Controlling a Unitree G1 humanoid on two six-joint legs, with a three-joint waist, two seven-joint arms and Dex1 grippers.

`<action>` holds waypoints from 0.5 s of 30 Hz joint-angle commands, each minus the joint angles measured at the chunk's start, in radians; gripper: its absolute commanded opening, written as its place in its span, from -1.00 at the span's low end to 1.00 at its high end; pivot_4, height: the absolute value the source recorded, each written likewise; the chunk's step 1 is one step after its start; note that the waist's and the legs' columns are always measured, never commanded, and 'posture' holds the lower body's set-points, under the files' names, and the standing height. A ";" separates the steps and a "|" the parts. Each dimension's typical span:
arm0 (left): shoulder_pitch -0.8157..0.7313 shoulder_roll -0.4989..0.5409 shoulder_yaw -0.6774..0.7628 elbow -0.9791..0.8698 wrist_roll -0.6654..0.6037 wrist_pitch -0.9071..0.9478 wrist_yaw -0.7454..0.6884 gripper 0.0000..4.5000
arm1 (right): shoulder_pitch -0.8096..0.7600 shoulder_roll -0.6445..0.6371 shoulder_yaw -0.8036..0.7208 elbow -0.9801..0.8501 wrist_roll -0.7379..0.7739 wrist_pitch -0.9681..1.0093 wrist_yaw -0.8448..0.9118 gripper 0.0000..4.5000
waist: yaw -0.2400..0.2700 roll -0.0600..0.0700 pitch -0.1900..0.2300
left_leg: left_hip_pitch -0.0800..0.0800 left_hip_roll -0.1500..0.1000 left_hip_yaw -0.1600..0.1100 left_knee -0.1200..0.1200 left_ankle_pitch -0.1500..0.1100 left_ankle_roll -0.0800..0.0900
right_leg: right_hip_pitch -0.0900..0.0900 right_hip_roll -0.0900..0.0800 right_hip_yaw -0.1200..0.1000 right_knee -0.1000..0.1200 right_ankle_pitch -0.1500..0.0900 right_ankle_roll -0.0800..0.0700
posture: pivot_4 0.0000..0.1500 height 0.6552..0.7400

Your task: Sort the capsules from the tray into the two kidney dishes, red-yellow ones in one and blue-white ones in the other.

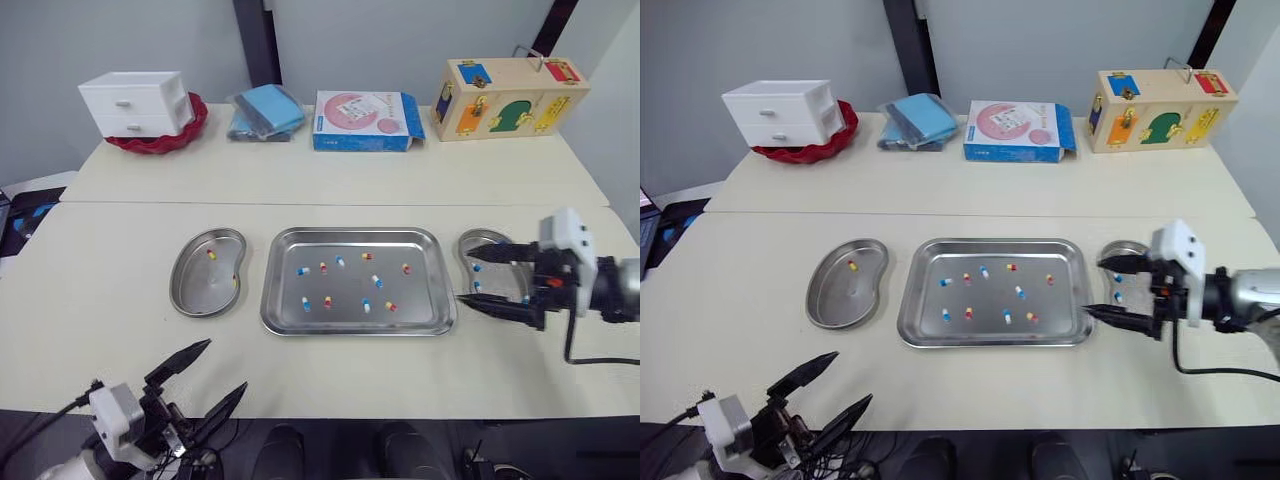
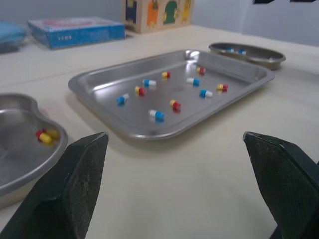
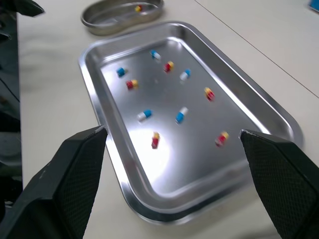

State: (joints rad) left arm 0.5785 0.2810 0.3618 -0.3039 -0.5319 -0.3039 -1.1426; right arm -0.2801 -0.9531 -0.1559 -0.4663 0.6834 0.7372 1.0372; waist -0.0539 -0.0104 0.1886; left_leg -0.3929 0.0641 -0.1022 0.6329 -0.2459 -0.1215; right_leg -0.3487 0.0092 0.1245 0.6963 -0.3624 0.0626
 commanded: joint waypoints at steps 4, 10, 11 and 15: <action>0.006 -0.052 -0.054 -0.001 0.015 -0.136 0.041 1.00 | -0.263 0.186 0.275 -0.091 -0.036 0.204 -0.230 0.99 | -0.004 -0.001 -0.001 | -0.001 0.000 0.000 0.000 0.000 0.000 | -0.001 0.000 0.000 0.001 0.000 0.000 | 1.00 1.00; 0.019 -0.048 -0.095 -0.006 0.018 -0.166 0.081 1.00 | -0.460 0.381 0.472 -0.006 -0.100 0.342 -0.355 0.99 | 0.000 -0.002 -0.001 | -0.005 0.000 -0.003 0.000 0.000 0.000 | -0.004 0.000 -0.002 0.001 0.000 0.000 | 1.00 1.00; 0.023 -0.047 -0.101 -0.007 0.018 -0.171 0.085 1.00 | -0.484 0.409 0.508 0.013 -0.119 0.359 -0.372 0.99 | 0.000 -0.002 -0.001 | -0.005 0.000 -0.003 0.000 0.000 0.000 | -0.004 0.000 -0.003 0.001 0.000 0.000 | 1.00 1.00; 0.031 -0.044 -0.114 -0.003 0.020 -0.187 0.107 1.00 | -0.547 0.509 0.642 0.105 -0.208 0.385 -0.427 0.99 | -0.003 -0.003 -0.001 | -0.005 0.000 -0.004 0.000 0.000 0.000 | -0.005 0.000 -0.003 0.001 0.000 -0.001 | 1.00 1.00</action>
State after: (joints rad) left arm 0.5974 0.2333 0.2513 -0.2917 -0.5088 -0.4679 -1.0484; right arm -0.8067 -0.4542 0.4584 -0.3712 0.5111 1.1245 0.6285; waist -0.0568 -0.0129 0.1871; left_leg -0.3977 0.0645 -0.1060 0.6332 -0.2458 -0.1216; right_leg -0.3534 0.0094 0.1211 0.6972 -0.3622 0.0621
